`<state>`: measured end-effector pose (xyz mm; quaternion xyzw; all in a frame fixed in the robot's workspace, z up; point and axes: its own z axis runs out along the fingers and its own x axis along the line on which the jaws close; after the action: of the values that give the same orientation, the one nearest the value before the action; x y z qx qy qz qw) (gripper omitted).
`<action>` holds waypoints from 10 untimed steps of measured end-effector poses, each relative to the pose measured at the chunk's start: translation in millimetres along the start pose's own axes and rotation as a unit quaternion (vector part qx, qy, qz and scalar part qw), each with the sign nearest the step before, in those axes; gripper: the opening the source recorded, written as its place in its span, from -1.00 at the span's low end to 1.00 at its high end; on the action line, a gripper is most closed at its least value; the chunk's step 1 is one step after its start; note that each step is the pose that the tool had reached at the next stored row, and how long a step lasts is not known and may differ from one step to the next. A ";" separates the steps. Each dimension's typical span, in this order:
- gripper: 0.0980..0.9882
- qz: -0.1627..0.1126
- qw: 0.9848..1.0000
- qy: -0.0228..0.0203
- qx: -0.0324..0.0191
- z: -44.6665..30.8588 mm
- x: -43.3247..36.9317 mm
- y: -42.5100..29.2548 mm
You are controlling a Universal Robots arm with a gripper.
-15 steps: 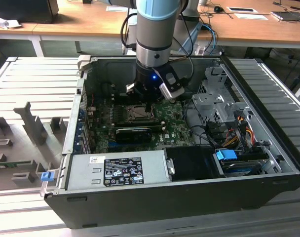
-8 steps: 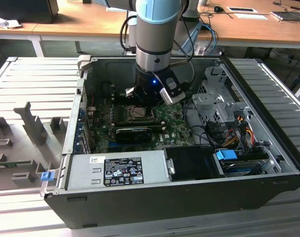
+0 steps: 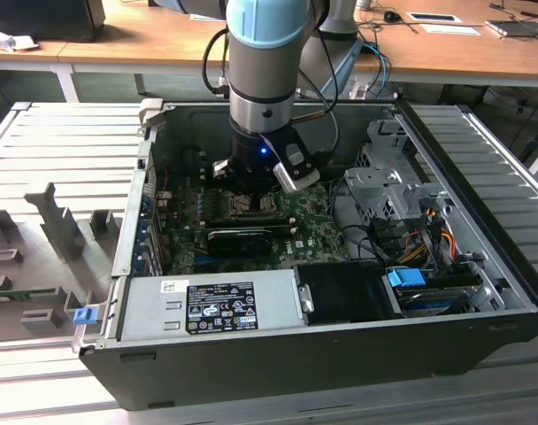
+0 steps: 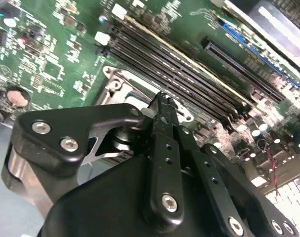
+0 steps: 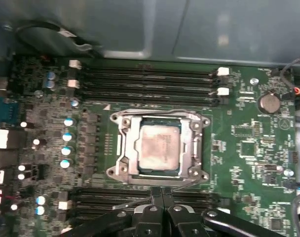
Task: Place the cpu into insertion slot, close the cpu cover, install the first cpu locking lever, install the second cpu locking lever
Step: 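Install the second cpu locking lever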
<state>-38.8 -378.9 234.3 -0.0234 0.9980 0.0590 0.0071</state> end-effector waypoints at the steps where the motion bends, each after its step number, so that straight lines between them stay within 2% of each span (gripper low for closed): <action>1: -0.98 0.000 1.000 0.000 -0.002 0.1 3.0 -0.5; 3: -0.98 -0.001 1.000 0.000 -0.003 3.3 6.9 -1.0; 5: -0.98 -0.004 1.000 0.000 -0.004 11.8 8.0 -2.0; 10: -0.98 -0.005 1.000 0.000 -0.004 13.5 8.3 -2.3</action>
<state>-46.8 -380.0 220.5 -0.0281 0.9976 0.0634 0.0069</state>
